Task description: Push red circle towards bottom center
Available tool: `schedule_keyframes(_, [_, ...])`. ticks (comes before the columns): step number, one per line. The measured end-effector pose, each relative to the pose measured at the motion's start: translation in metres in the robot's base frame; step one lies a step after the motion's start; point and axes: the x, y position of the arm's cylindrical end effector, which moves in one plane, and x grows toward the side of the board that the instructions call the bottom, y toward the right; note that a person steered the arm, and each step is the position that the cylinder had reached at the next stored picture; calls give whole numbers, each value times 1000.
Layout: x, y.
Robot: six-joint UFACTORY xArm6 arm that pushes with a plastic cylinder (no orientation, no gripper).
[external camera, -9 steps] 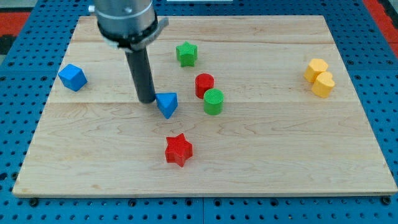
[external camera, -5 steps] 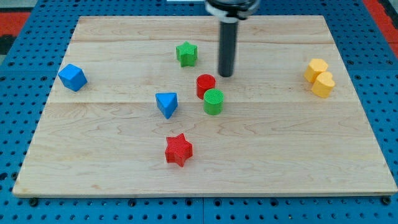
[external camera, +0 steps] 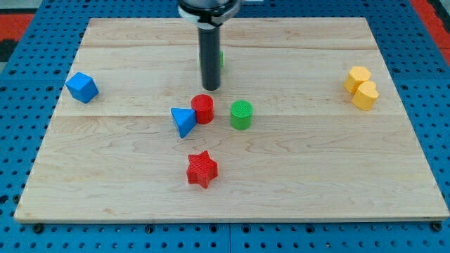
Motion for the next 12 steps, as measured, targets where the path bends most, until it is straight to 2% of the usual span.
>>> schedule_keyframes(1, [22,-16])
schedule_keyframes(2, [49,13])
schedule_keyframes(3, [52,26])
schedule_keyframes(4, [43,7])
schedule_keyframes(6, [121,33])
schedule_keyframes(8, [89,37])
schedule_keyframes(9, [99,49])
schedule_keyframes(10, [137,51])
schedule_keyframes(11, [145,51])
schedule_keyframes(12, [129,64])
